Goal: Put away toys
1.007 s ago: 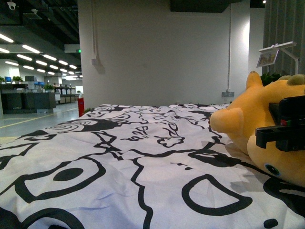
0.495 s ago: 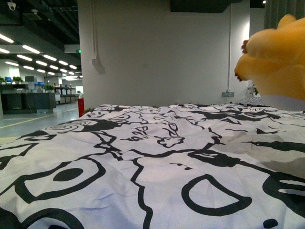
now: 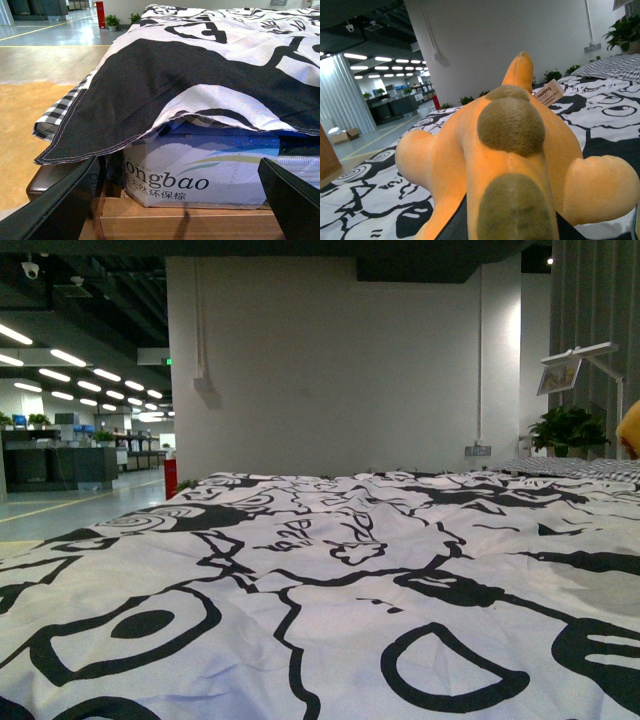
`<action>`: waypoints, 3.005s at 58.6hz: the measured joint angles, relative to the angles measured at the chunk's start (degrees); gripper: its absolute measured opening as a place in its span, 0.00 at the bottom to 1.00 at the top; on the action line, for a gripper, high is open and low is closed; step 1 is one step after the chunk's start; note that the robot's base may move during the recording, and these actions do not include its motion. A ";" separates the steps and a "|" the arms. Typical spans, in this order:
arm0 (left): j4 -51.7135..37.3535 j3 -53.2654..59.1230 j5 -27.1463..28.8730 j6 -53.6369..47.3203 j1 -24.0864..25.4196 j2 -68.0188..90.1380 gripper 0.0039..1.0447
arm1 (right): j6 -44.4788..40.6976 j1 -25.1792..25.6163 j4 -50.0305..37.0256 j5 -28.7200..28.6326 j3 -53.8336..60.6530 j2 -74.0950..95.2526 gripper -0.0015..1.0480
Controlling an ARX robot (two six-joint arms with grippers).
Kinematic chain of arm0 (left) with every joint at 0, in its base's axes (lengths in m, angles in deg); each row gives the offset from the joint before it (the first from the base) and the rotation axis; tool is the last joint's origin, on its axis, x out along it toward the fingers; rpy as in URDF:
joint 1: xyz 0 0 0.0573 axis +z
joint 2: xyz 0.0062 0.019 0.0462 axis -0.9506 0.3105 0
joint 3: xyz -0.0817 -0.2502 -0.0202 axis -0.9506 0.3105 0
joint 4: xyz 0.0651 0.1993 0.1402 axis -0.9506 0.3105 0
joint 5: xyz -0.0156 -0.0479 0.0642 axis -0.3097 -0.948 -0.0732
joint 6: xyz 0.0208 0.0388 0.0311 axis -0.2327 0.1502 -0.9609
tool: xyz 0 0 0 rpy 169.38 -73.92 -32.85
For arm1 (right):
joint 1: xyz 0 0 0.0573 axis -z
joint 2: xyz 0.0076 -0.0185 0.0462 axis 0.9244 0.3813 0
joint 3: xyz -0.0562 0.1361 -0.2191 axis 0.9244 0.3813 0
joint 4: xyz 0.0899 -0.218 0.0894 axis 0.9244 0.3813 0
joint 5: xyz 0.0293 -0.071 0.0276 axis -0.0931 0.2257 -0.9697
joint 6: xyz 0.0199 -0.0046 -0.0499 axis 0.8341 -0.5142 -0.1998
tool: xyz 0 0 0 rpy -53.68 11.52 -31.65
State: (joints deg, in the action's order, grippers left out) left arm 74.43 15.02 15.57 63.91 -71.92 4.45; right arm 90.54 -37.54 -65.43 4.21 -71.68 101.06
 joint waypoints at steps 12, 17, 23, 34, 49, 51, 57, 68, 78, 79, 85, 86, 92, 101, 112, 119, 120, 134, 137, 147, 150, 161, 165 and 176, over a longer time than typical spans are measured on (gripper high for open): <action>0.00 0.00 0.02 0.00 0.00 0.00 0.94 | 0.31 3.43 4.87 -3.30 3.08 -4.61 0.10; 0.00 0.00 0.02 0.00 0.00 0.00 0.94 | -0.24 3.45 7.93 -3.28 3.13 -5.73 0.10; 0.00 0.00 0.00 0.00 0.00 0.00 0.94 | -0.55 3.45 8.22 -3.23 3.13 -5.88 0.10; 0.00 0.00 0.02 0.00 0.00 0.00 0.94 | -1.01 3.48 8.26 -3.23 3.13 -5.99 0.10; 0.00 0.00 0.02 0.00 0.00 0.00 0.94 | -18.08 -1.55 31.06 3.69 1.70 -12.61 0.10; 0.00 0.00 0.02 0.00 0.00 0.00 0.94 | -20.44 -2.99 32.39 4.98 2.67 -13.97 0.10; 0.00 0.00 0.02 0.00 0.00 0.00 0.94 | -25.49 -8.70 32.98 10.56 6.67 -18.80 0.10; 0.00 0.00 0.00 0.00 0.00 0.00 0.94 | -27.63 -14.78 33.16 16.11 10.95 -23.45 0.10; 0.00 0.00 0.02 0.00 0.00 0.00 0.94 | -28.30 -19.12 33.62 20.17 13.86 -27.02 0.10; 0.00 0.00 0.02 0.00 0.00 0.00 0.94 | -28.33 -19.58 33.75 20.61 14.14 -27.39 0.10; 0.00 0.00 0.00 0.00 0.00 0.00 0.94 | -28.46 -21.33 34.10 22.18 15.28 -28.94 0.10; 0.00 0.00 0.02 0.00 0.00 0.00 0.94 | -28.48 -21.66 34.18 22.56 15.50 -29.24 0.10; 0.00 0.00 0.02 0.00 0.00 0.00 0.94 | -28.52 -25.83 34.95 28.17 16.48 -30.95 0.10; 0.00 0.00 0.00 0.00 0.00 0.00 0.94 | -28.70 -29.68 35.67 30.16 17.79 -32.85 0.10; 0.00 0.00 0.00 0.00 0.00 0.00 0.94 | -28.70 -29.83 42.56 30.32 18.67 -39.50 0.10; 0.00 0.00 -0.02 0.00 0.00 0.00 0.94 | -28.70 -29.88 43.98 30.47 19.19 -42.36 0.10; 0.00 0.00 -0.02 0.00 0.00 0.00 0.94 | -28.70 -29.88 44.00 30.47 19.28 -42.45 0.10; 0.00 0.00 0.00 0.00 0.00 0.00 0.94 | -28.70 -29.92 43.93 30.42 21.64 -44.85 0.10; 0.00 0.00 0.00 0.00 0.00 0.00 0.94 | -28.70 -29.92 43.93 30.40 21.66 -44.85 0.10; 0.00 0.00 0.00 0.00 0.00 0.00 0.94 | -28.70 -29.92 43.93 30.42 21.66 -44.85 0.10; 0.00 0.00 -0.02 0.00 0.00 0.00 0.94 | -28.70 -29.92 43.93 30.42 21.66 -44.85 0.10; 0.00 0.00 0.00 0.00 0.00 0.00 0.94 | -28.70 -29.92 43.93 30.42 21.66 -44.85 0.10; 0.00 0.00 0.00 0.00 0.00 0.00 0.94 | -28.70 -29.92 43.93 30.42 21.66 -44.85 0.10; 0.00 0.00 0.00 0.00 0.00 0.00 0.94 | -28.70 -29.92 43.93 30.42 21.66 -44.85 0.10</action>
State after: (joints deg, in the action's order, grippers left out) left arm 74.43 15.02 15.57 63.91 -71.92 4.45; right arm 61.85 -67.46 -21.50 34.63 -50.02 56.21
